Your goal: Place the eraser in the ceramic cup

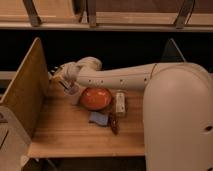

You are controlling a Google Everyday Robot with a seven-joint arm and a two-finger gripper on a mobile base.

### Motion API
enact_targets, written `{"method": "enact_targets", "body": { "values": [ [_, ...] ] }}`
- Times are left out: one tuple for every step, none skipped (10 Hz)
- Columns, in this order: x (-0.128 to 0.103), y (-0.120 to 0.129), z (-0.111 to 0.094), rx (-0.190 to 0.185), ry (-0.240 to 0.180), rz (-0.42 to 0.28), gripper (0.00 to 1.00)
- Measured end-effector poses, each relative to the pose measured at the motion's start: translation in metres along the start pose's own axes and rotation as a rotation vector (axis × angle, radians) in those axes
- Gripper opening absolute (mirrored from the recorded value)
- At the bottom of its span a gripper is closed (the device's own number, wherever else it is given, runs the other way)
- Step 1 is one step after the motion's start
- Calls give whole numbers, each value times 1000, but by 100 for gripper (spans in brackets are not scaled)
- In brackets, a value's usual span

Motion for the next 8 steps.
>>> {"method": "enact_targets", "body": {
  "values": [
    [2, 2, 1, -6, -8, 2, 18],
    [8, 7, 2, -17, -11, 12, 26],
    [12, 8, 2, -20, -5, 25, 34],
    [18, 6, 0, -16, 12, 37, 40],
    [20, 3, -3, -11, 16, 42, 41],
    [21, 3, -3, -11, 18, 43, 44],
    [20, 5, -1, -14, 17, 43, 52],
    [19, 5, -1, -14, 17, 43, 63]
  ]
}}
